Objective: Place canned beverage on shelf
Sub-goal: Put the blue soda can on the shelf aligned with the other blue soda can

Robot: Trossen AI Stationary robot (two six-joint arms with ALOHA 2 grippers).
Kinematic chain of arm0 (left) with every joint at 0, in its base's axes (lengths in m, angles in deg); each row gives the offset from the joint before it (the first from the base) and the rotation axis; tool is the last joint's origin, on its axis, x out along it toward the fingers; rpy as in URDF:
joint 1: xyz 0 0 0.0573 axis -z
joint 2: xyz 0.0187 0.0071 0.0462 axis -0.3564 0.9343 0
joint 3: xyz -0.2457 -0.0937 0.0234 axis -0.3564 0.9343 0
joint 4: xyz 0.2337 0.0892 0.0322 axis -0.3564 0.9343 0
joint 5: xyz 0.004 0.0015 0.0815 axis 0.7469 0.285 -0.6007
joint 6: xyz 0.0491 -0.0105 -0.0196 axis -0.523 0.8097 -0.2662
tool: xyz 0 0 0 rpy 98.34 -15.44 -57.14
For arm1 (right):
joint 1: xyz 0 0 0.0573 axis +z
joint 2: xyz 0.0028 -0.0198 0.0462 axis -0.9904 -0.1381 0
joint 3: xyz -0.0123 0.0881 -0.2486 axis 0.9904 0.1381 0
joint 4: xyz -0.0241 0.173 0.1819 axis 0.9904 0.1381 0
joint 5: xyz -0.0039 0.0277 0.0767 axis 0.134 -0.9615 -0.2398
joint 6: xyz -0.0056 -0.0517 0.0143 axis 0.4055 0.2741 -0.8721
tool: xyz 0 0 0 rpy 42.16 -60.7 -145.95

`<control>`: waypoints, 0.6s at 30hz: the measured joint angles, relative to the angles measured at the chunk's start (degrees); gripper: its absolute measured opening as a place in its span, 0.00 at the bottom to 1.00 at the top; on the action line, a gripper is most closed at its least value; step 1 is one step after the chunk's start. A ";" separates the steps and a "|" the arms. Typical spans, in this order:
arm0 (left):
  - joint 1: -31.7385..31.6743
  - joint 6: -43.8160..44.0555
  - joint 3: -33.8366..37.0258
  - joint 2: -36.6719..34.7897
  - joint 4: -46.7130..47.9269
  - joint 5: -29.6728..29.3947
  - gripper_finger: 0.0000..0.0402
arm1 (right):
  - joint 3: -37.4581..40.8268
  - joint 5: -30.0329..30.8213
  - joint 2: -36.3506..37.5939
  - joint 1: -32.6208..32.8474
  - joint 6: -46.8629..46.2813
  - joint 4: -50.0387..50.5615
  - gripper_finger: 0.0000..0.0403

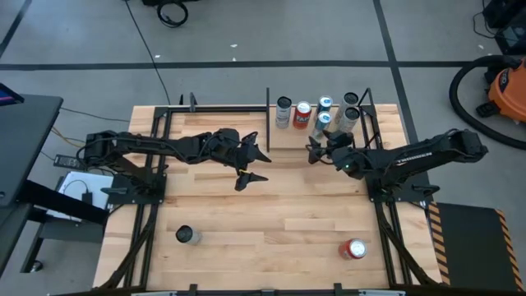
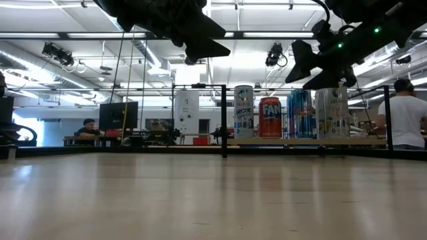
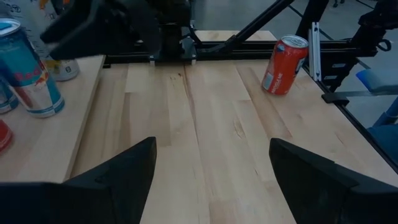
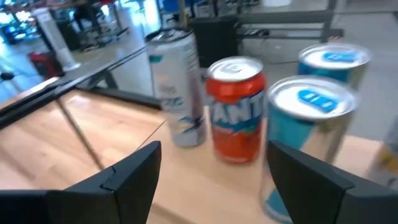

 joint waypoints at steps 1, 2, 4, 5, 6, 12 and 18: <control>0.00 0.00 0.00 0.00 -0.01 0.01 0.78 | 0.00 -0.36 -0.75 0.33 -0.16 -0.57 0.72; 0.00 0.00 0.00 0.00 0.01 0.00 0.78 | 0.00 -0.35 -1.58 0.69 -0.60 -0.96 0.71; 0.00 -0.02 0.00 0.00 0.01 0.01 0.78 | 0.00 -0.24 -3.30 1.07 -1.07 -1.86 0.66; 0.00 -0.02 0.00 0.00 0.01 0.02 0.78 | 0.00 0.32 -4.13 1.18 -1.28 -2.31 0.63; 0.02 -0.02 0.00 0.00 0.01 0.02 0.78 | 0.00 0.86 -4.91 1.18 -1.62 -2.73 0.60; -0.02 -0.02 0.00 0.00 0.03 0.01 0.78 | -0.02 4.40 -8.97 0.21 -3.06 -4.91 0.41; -0.02 -0.04 0.00 0.00 0.02 0.02 0.78 | -0.02 2.10 -12.34 -1.65 -3.01 -7.42 0.27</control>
